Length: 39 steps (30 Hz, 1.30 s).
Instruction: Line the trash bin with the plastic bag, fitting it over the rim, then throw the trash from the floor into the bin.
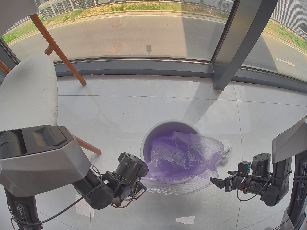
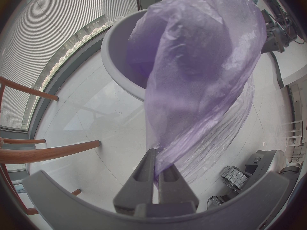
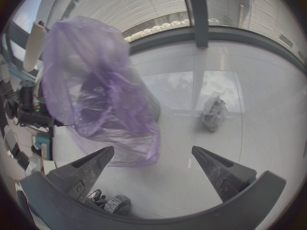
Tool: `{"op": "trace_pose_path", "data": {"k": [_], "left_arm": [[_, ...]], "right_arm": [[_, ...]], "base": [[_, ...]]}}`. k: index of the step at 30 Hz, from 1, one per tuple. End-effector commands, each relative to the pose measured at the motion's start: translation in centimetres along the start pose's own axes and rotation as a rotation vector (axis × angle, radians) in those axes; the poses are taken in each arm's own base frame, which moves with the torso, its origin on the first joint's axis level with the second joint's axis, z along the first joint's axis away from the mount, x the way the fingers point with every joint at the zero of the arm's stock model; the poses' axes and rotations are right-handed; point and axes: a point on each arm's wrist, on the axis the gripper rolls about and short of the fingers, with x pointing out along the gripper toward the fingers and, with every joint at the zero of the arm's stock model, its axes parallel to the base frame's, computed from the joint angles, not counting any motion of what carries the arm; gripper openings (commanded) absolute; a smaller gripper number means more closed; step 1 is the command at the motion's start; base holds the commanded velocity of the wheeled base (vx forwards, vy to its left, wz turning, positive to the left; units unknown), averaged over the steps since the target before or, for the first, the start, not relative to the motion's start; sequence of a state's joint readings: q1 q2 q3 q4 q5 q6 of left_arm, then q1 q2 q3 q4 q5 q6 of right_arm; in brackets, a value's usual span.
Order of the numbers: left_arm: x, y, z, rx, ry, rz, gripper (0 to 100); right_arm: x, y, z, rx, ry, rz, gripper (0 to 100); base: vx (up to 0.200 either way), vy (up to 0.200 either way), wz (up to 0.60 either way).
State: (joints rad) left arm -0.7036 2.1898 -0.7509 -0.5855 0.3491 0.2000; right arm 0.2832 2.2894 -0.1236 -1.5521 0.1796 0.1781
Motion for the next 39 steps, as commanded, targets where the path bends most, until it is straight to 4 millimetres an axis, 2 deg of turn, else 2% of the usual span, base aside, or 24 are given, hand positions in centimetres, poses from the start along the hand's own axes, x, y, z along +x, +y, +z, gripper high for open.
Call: {"op": "trace_pose_path", "data": {"k": [1, 4, 6, 7, 8, 11, 18, 23, 27, 35, 38, 39], "left_arm": [[-0.4, 0.1, 0.2, -0.004, -0.011, -0.002, 0], [-0.5, 0.2, 0.1, -0.004, -0.010, -0.004, 0], [-0.8, 0.3, 0.3, -0.015, -0.023, -0.017, 0], [-0.8, 0.3, 0.3, -0.015, -0.023, -0.017, 0], [-0.8, 0.3, 0.4, -0.021, -0.031, -0.029, 100], [-1.2, 0.4, 0.6, -0.023, -0.040, -0.028, 100], [-4.1, 1.1, -0.5, -0.042, -0.047, -0.035, 100], [-5.7, 1.7, 0.1, -0.059, -0.097, -0.040, 100], [-5.8, 1.7, 0.3, -0.058, -0.109, -0.053, 100], [-5.7, 0.3, 1.1, -0.029, -0.134, -0.091, 100], [-5.8, -0.8, 1.5, -0.004, -0.144, -0.115, 100], [-5.7, -1.1, 1.6, 0.003, -0.143, -0.124, 100]], "right_arm": [[-1.4, 0.8, 1.3, -0.063, -0.059, 0.064, 100], [-1.4, 1.1, 1.6, -0.083, -0.073, 0.076, 100], [-0.6, 1.1, 2.9, -0.097, -0.137, 0.083, 100], [-0.6, 1.1, 2.9, -0.097, -0.137, 0.083, 100], [0.0, 1.0, 3.8, -0.102, -0.181, 0.084, 100], [0.4, 1.0, 4.7, -0.109, -0.221, 0.087, 100], [0.0, 0.7, 5.9, -0.119, -0.276, 0.075, 100], [-0.1, 0.8, 6.9, -0.144, -0.323, 0.079, 100], [0.1, 1.1, 7.3, -0.157, -0.342, 0.092, 100], [0.1, 2.7, 7.8, -0.184, -0.366, 0.147, 100], [0.2, 3.4, 7.9, -0.193, -0.372, 0.168, 100], [0.3, 3.5, 8.1, -0.194, -0.378, 0.169, 0]], "base": [[0.000, 0.000, 0.00], [0.000, 0.000, 0.00], [0.000, 0.000, 0.00], [0.000, 0.000, 0.00], [0.000, 0.000, 0.00], [0.000, 0.000, 0.00], [0.000, 0.000, 0.00], [0.000, 0.000, 0.00], [0.000, 0.000, 0.00], [0.000, 0.000, 0.00], [0.000, 0.000, 0.00], [0.000, 0.000, 0.00]]}}
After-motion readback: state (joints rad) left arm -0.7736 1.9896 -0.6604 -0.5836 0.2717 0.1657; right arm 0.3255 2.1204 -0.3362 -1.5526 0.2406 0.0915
